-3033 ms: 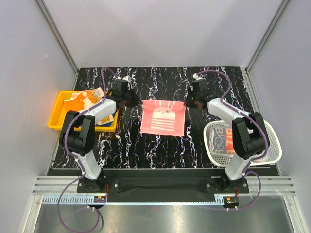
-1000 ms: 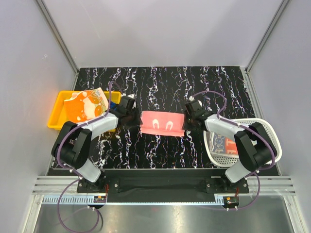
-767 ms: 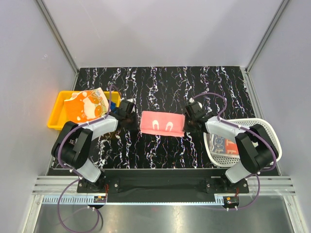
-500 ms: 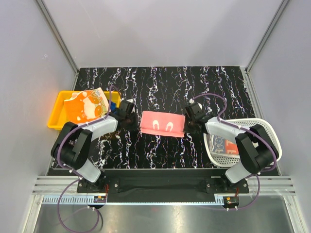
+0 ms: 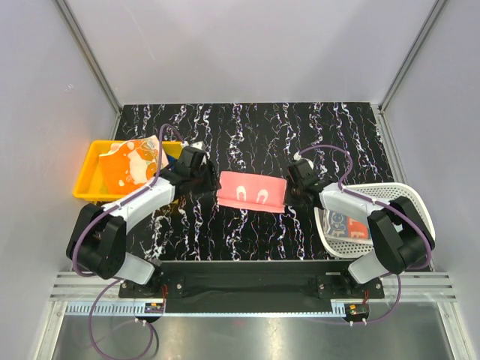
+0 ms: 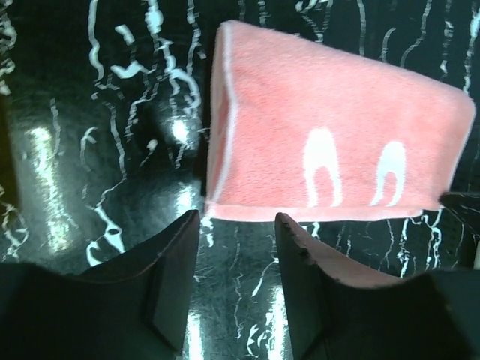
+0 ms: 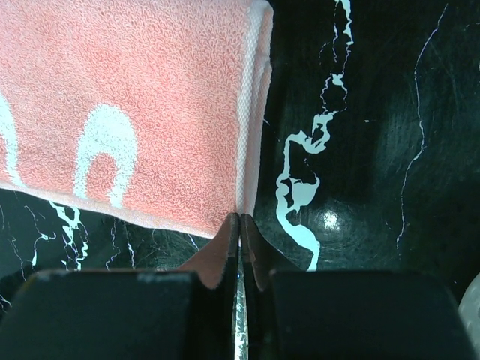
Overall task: Fold and stack the towels
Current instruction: Fold the towel
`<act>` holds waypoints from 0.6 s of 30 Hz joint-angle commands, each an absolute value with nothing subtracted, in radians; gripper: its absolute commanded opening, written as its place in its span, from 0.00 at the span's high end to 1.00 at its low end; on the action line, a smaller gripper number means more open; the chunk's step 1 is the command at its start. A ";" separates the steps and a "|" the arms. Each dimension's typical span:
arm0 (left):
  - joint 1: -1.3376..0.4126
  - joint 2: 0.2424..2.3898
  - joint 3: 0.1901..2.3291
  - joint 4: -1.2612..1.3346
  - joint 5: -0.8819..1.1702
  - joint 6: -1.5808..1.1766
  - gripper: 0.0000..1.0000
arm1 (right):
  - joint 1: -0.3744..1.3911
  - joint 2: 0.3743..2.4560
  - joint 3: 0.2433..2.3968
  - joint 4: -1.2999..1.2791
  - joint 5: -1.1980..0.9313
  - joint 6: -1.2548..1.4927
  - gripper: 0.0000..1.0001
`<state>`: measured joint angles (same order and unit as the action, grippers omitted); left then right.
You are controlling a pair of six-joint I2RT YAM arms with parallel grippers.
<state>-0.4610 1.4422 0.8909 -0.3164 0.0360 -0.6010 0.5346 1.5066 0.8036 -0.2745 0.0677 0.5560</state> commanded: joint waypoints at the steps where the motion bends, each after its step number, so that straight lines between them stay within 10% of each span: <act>1: -0.491 1.491 0.959 -0.290 0.011 -0.592 0.50 | 0.548 1.474 0.796 -0.253 0.083 0.569 0.94; 11: -0.517 1.637 0.969 -0.279 -0.021 -0.620 0.51 | 0.548 1.467 0.782 -0.253 0.071 0.569 0.94; 18: -0.519 1.637 0.959 -0.290 -0.041 -0.623 0.83 | 0.549 1.456 0.773 -0.253 0.060 0.572 0.95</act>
